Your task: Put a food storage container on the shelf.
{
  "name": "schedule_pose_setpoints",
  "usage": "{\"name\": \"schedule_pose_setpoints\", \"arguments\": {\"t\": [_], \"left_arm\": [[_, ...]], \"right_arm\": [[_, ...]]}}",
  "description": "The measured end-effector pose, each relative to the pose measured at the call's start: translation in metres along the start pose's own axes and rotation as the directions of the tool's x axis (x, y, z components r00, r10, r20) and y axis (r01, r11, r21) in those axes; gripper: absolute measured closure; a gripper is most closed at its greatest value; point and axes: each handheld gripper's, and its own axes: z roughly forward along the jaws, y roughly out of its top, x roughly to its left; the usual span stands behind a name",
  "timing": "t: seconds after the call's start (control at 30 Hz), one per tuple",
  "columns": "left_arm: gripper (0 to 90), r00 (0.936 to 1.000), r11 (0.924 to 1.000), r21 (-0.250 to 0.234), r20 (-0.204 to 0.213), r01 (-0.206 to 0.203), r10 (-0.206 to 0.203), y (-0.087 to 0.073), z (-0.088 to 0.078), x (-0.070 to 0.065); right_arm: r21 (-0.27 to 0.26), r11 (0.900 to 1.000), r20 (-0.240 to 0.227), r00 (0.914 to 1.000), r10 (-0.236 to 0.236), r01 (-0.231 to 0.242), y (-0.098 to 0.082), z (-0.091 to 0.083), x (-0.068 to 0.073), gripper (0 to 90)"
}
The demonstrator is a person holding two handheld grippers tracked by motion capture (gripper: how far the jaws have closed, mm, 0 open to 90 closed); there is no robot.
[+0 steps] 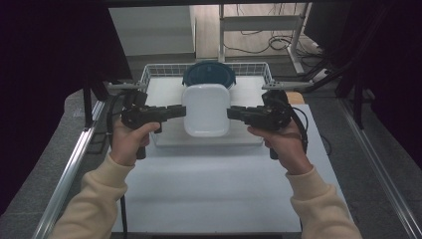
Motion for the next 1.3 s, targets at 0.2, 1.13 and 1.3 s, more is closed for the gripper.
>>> {"name": "schedule_pose_setpoints", "arguments": {"t": [0.2,1.13,1.3], "left_arm": [[78.9,0.9999,0.9999,-0.007,-0.01,-0.012,0.012,0.013,-0.002,-0.001],[78.4,0.9996,0.9997,-0.005,-0.011,0.025,-0.025,0.063,-0.002,0.013],[78.4,0.9994,0.9996,0.0,-0.023,0.027,-0.027,0.072,-0.001,0.015]], "right_arm": [[0.0,1.0,0.016,0.9998,-0.014,0.014,0.014,-0.001,0.001,78.2],[0.006,1.0,0.013,0.9999,-0.008,0.008,0.066,0.005,-0.008,78.2],[0.014,1.0,0.019,0.9998,-0.002,0.002,0.075,0.008,-0.01,78.2]]}}
